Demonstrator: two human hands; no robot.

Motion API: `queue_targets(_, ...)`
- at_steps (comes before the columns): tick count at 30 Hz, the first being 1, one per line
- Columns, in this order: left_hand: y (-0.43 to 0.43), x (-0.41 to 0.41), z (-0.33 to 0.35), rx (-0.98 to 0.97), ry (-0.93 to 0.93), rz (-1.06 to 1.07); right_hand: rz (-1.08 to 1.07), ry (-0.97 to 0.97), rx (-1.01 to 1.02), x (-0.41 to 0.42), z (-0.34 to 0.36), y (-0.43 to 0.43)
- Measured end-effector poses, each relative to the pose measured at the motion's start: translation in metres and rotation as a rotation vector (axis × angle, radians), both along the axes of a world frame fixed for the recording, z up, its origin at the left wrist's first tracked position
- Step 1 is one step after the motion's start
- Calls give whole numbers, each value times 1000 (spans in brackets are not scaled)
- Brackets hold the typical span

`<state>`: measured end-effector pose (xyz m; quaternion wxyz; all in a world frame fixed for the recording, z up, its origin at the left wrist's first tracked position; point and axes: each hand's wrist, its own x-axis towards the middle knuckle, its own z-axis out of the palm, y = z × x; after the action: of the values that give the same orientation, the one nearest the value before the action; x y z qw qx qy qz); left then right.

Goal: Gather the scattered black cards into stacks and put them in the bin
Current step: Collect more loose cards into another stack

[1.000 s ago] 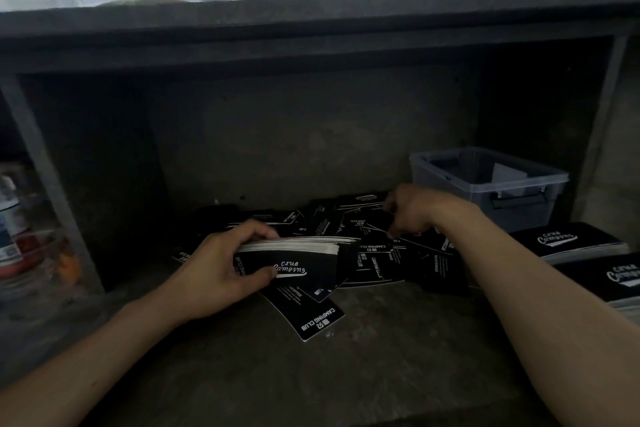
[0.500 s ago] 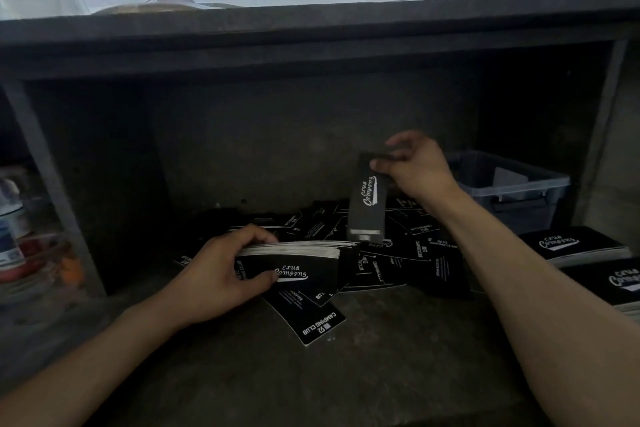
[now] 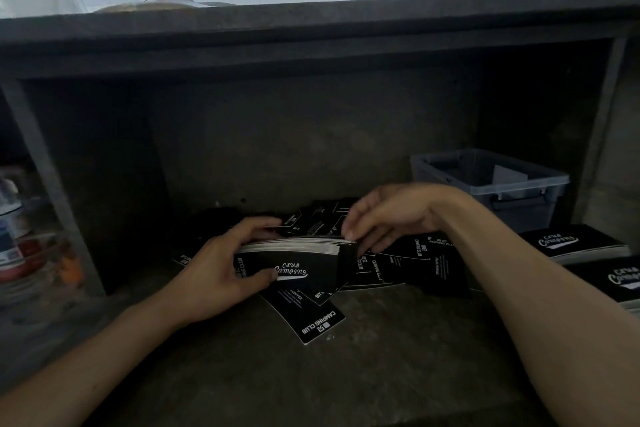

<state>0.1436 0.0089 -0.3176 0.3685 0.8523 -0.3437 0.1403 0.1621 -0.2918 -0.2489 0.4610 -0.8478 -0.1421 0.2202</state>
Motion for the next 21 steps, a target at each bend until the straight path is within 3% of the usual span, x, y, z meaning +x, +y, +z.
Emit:
queue_targets(2, 1, -1, 1, 13, -16, -30, -5, -53, -59, 1, 2, -4)
queue_targets(4, 2, -1, 1, 11, -25, -39, -164, -250, -143, 7, 1, -8)
queue_targets(6, 2, -1, 1, 10, -23, -41, -239, -449, -404, 13, -5, -6)
queue_targets(8, 2, 0, 1, 14, -30, -42, -194, -429, -558, 15, -14, 1)
queue_targets(11, 2, -1, 1, 20, -23, -52, -202, -408, -537, 18, -14, 0)
queue_targets(13, 1, -1, 1, 9, -20, -55, -253, -455, -384, 18, -6, -6)
queue_targets(18, 0, -2, 1, 4, -2, -33, -514, -472, 471, 14, 8, -4)
queue_targets(21, -2, -3, 3, 6, -47, -7, -521, -528, 526, 14, 5, 8)
